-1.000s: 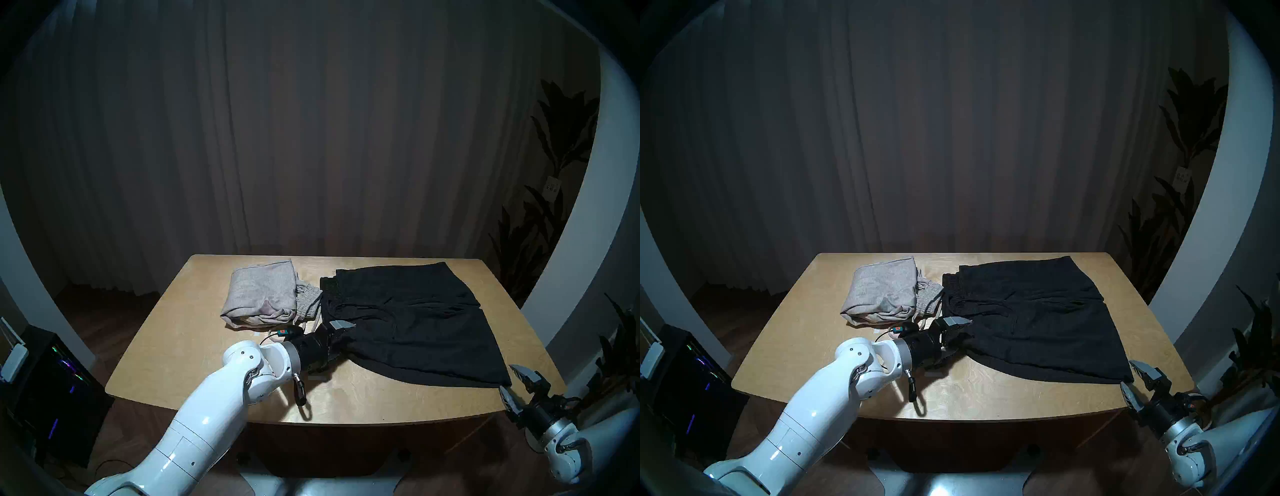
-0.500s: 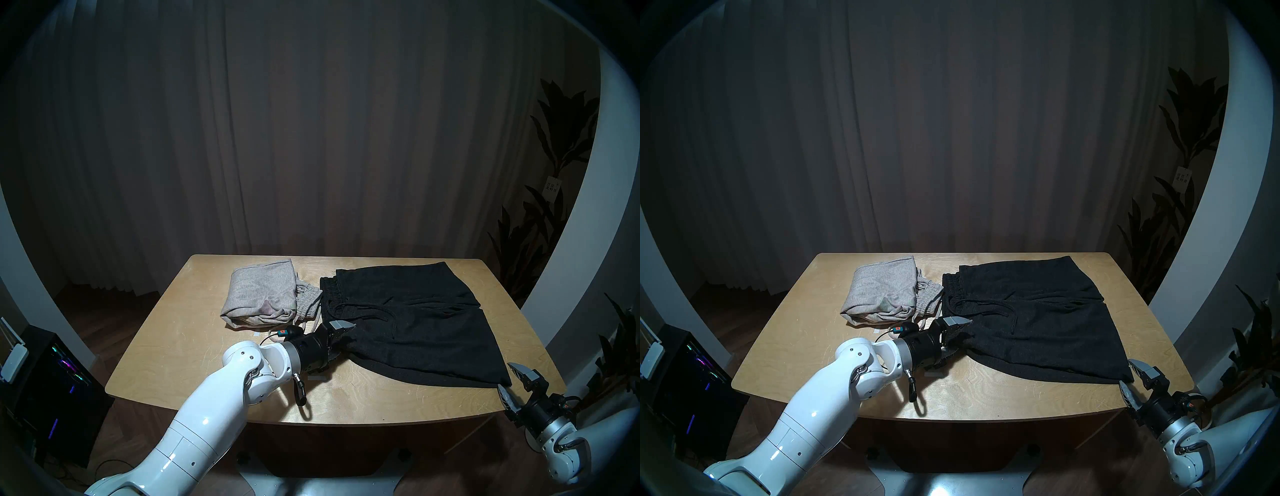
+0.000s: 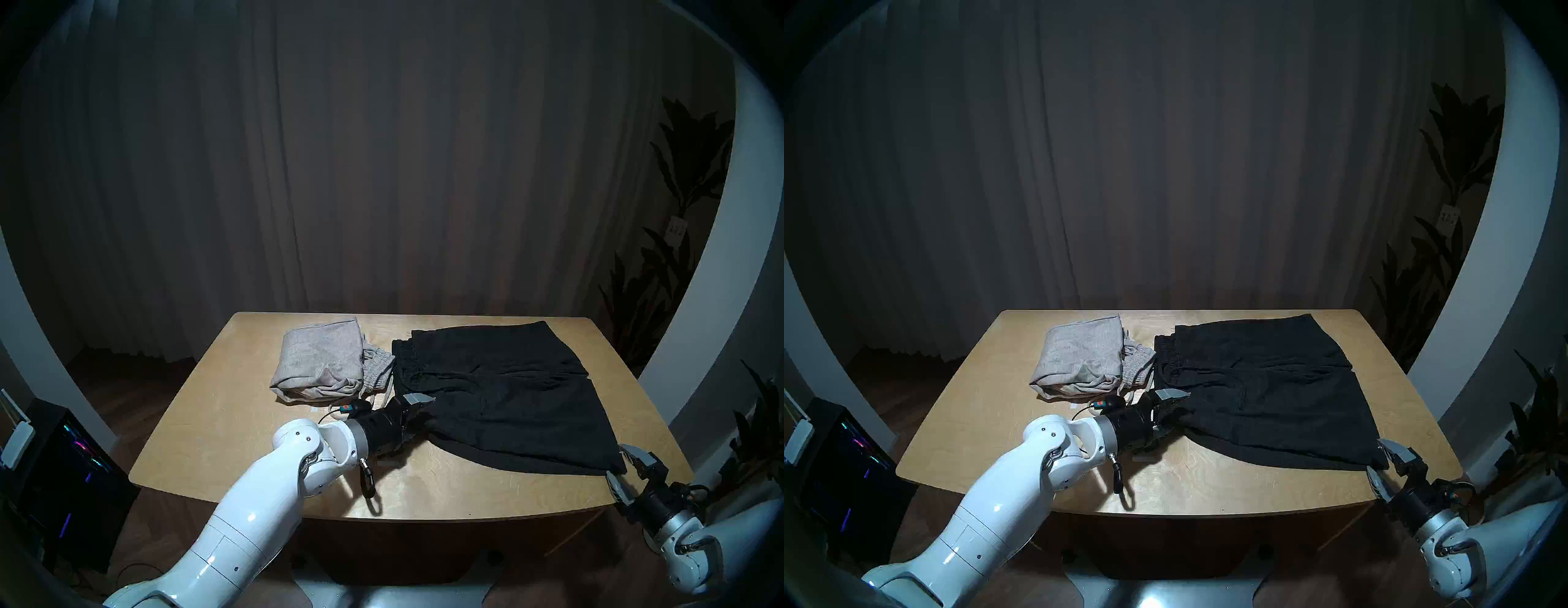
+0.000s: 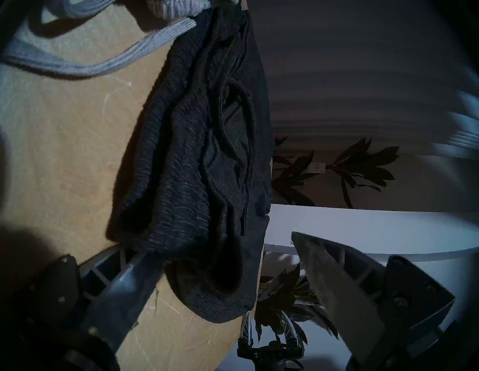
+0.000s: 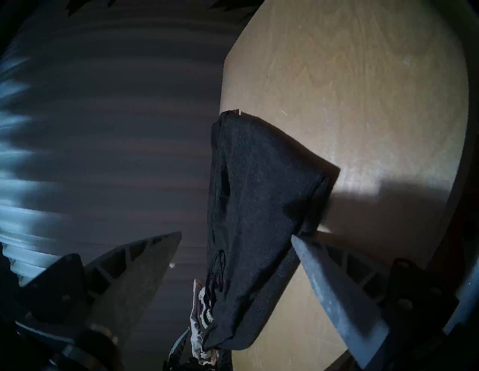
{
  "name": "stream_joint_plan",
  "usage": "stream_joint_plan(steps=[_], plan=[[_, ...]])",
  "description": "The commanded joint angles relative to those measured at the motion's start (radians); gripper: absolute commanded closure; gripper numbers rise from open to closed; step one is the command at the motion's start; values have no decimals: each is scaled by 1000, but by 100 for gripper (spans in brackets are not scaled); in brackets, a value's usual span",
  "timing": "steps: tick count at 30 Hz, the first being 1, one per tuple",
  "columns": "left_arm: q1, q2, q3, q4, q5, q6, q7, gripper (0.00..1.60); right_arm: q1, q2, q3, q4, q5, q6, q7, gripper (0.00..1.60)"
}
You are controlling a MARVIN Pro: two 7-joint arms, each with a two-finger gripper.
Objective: Fold pants twice and stack them
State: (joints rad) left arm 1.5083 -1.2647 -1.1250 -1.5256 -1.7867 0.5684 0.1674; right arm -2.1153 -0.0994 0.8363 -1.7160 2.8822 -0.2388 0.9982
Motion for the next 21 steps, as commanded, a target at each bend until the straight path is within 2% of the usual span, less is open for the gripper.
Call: stream_joint_plan(steps=[1,21], plan=[[4,2,5,5,2,3,1,0,5,-1,10,-21,-2,-3,-8,0],[4,4,8,5,3,2,-7,0,26,-1,29,-70,-2,-17,-27,0]])
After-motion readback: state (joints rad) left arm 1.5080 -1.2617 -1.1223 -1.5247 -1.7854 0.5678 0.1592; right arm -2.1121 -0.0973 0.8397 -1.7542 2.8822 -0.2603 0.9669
